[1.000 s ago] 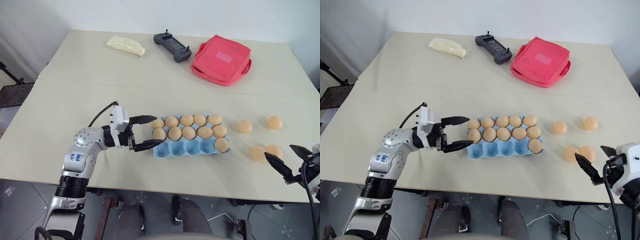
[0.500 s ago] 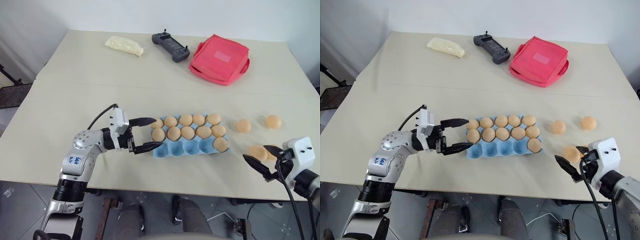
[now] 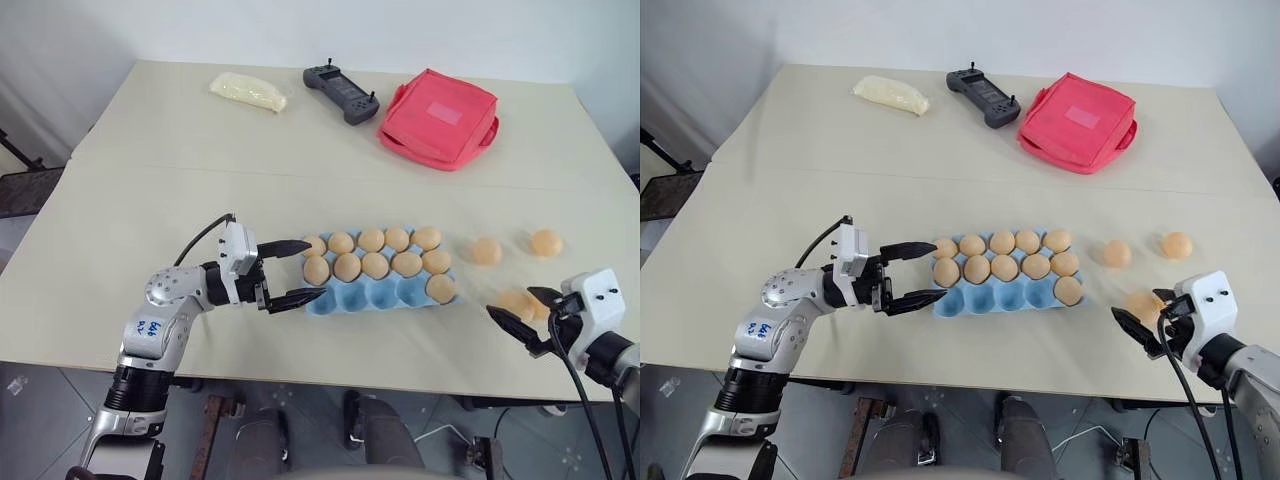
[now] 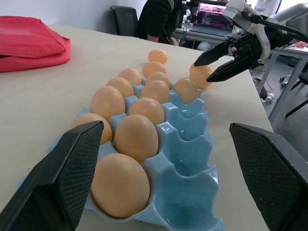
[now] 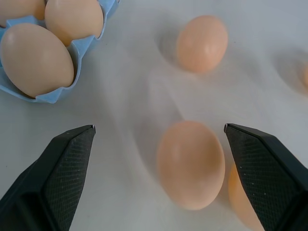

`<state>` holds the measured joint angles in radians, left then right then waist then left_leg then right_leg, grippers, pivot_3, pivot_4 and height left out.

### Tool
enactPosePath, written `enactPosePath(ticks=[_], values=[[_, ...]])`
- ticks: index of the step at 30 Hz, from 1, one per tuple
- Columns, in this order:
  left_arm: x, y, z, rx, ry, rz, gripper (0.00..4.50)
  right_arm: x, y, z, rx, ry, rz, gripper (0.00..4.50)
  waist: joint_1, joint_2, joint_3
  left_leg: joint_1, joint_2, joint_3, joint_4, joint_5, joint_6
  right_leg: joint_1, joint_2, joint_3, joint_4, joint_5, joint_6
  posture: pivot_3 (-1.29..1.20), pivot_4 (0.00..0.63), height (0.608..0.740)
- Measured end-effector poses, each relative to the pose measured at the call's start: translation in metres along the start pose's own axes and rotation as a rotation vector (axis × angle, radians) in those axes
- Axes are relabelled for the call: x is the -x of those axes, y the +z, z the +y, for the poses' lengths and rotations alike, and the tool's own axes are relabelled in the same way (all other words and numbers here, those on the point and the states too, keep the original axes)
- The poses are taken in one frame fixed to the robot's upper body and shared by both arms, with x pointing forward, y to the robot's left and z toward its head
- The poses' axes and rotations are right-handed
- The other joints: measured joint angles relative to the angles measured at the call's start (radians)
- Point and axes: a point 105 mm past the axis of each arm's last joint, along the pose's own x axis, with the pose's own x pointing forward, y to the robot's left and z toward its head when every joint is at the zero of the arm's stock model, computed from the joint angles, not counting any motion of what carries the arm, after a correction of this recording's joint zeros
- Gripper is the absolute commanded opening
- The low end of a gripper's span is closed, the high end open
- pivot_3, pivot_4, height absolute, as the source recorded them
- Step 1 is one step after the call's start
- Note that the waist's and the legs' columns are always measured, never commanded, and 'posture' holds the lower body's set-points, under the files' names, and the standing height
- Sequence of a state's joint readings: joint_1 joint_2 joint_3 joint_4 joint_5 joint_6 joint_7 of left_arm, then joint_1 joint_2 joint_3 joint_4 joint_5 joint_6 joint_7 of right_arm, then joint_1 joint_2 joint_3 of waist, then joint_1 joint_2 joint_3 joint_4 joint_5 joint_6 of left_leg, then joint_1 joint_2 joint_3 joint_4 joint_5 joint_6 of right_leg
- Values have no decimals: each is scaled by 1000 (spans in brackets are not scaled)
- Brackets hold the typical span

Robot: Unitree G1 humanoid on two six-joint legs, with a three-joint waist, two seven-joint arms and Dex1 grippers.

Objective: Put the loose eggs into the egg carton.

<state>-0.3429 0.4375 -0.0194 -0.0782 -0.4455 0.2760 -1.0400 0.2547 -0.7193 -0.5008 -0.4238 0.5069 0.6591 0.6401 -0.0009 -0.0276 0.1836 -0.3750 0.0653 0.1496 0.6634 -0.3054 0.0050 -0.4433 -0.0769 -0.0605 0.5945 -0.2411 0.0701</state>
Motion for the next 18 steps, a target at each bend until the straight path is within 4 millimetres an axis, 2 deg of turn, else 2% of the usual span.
enactPosePath(ticks=[18], values=[[0,0,0,0,3,0,4466,-7,-7,8,-14,37,33,4500,0,0,0,0,0,0,0,0,0,0,0,0,0,0,0,0,150,740]])
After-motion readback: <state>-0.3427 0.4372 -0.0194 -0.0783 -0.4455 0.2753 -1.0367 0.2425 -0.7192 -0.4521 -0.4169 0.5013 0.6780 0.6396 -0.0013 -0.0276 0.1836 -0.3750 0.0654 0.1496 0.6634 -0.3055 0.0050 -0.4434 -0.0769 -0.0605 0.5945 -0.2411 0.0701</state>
